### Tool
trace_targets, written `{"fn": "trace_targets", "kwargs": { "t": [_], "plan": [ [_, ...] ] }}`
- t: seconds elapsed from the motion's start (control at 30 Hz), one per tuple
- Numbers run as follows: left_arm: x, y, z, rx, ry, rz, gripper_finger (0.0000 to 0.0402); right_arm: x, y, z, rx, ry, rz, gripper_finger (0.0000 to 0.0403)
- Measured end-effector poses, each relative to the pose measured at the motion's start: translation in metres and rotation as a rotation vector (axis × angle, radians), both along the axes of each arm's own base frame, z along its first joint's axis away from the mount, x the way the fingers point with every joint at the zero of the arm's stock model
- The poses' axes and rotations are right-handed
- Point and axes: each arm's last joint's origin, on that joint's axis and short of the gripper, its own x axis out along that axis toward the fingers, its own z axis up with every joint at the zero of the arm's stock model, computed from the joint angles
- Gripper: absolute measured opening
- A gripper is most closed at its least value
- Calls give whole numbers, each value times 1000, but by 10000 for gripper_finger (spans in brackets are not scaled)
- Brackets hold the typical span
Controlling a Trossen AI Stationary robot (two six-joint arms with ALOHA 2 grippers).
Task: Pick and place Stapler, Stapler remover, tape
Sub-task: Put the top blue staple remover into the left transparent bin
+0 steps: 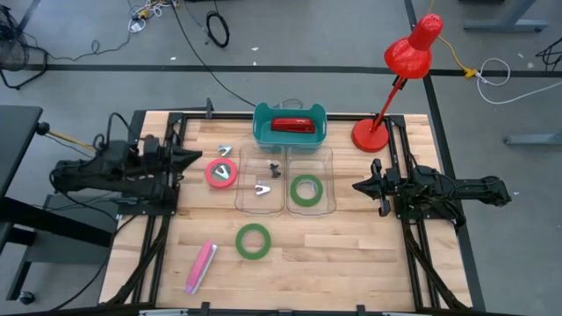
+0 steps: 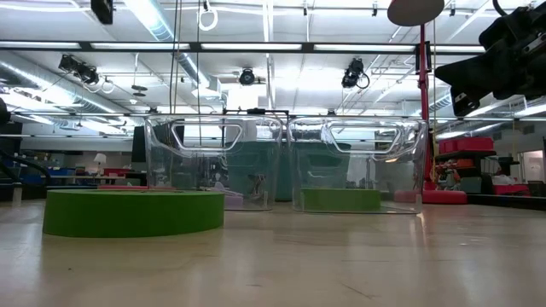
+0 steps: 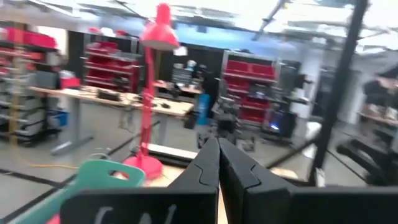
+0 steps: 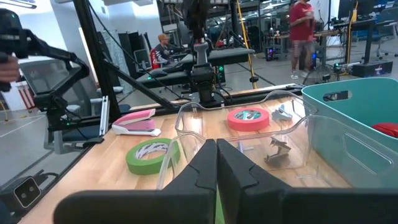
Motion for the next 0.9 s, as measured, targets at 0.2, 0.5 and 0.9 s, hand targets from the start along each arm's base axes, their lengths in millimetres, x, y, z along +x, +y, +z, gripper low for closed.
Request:
{"fn": "trace_targets", "kwargs": {
  "t": [0.2, 0.5, 0.9],
  "plan": [
    [9, 2, 32, 44, 38, 99, 6, 0, 0, 0, 0, 0, 0, 6],
    [30, 1, 58, 86, 166, 95, 8, 0, 0, 0, 0, 0, 0, 6],
    [64, 7, 54, 99, 540, 102, 9, 0, 0, 0, 0, 0, 0, 6]
  ]
}}
